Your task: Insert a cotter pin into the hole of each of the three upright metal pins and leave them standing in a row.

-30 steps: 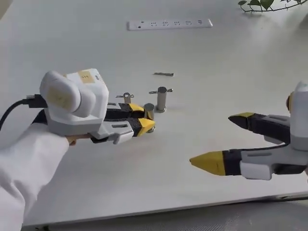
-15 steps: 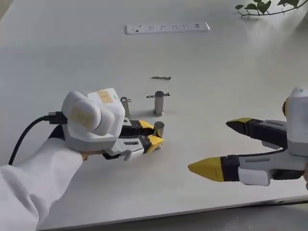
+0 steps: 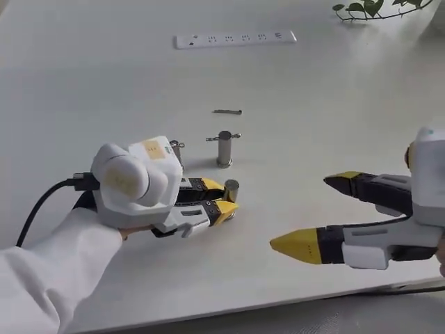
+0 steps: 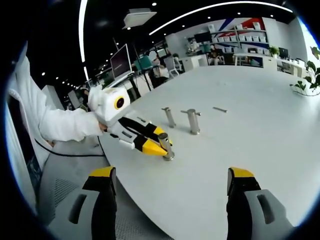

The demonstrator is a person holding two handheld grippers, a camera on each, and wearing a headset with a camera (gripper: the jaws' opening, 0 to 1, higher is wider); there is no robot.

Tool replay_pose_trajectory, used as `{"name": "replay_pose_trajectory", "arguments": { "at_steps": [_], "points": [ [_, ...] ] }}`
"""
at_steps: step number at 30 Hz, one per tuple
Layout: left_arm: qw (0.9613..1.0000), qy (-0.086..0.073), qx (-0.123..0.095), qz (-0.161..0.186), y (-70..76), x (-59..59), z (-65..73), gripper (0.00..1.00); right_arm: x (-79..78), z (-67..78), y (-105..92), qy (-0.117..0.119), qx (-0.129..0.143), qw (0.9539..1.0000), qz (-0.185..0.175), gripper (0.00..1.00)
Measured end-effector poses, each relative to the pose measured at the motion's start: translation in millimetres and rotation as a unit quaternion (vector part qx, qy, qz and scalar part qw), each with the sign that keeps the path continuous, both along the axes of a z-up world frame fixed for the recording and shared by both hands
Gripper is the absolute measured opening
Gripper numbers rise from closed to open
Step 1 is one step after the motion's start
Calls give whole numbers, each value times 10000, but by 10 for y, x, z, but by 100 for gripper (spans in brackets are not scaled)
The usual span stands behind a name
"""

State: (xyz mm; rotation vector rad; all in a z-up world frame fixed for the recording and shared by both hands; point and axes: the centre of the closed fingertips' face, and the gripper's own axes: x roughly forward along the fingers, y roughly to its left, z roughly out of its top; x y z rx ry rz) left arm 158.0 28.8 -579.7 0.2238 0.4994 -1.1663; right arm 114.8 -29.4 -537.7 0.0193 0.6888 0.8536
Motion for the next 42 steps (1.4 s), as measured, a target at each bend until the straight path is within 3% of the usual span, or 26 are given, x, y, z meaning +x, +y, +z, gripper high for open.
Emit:
{"name": "replay_pose_trajectory", "arguments": {
  "at_steps": [2, 7, 16, 20, 23, 25, 27, 29, 32, 36, 37, 39, 42],
  "points": [
    [10000, 53, -58, 28, 18, 3, -8, 11, -2, 9, 4, -1, 46, 10000, -21, 90],
    [9996, -225, 58, -165, 38, -24, -28, 11, -3, 10, 5, 6, 48, 10000, -15, 90],
    [9997, -196, 102, -98, 40, -21, -19, 12, -10, 5, 28, 23, 22, 10000, 41, 90],
    [9997, -193, 87, -80, 82, -25, 57, 33, -2, 10, 35, 15, 35, 10000, 50, 90],
    [9999, -82, 42, -101, 156, -65, 121, 45, -1, 5, 42, 26, 31, 10000, 74, 90],
    [10000, 61, -57, 0, 233, -95, 170, 54, 5, 12, 47, 30, 70, 9999, 75, 90],
    [9992, 372, -147, 84, 327, -164, 190, 63, 13, 18, 46, 37, 106, 9999, 61, 90],
    [9992, 337, -173, 149, 432, -180, 225, 69, 16, 12, 43, 43, 94, 9999, 64, 90],
    [9981, 489, -215, 321, 575, -225, 256, 77, 11, 2, 41, 64, 71, 9999, 88, 90],
    [9961, 496, -384, 613, 730, -233, 333, 93, 15, -2, 47, 84, 51, 9999, 110, 90],
    [9944, 549, -519, 733, 767, -240, 372, 96, 20, -2, 52, 89, 48, 9999, 127, 90],
    [9934, 528, -591, 827, 825, -247, 407, 97, 20, -2, 59, 115, 28, 9998, 160, 89],
    [9935, 536, -541, 847, 878, -274, 405, 99, 19, 8, 66, 108, 21, 9998, 184, 89]
  ]
}}
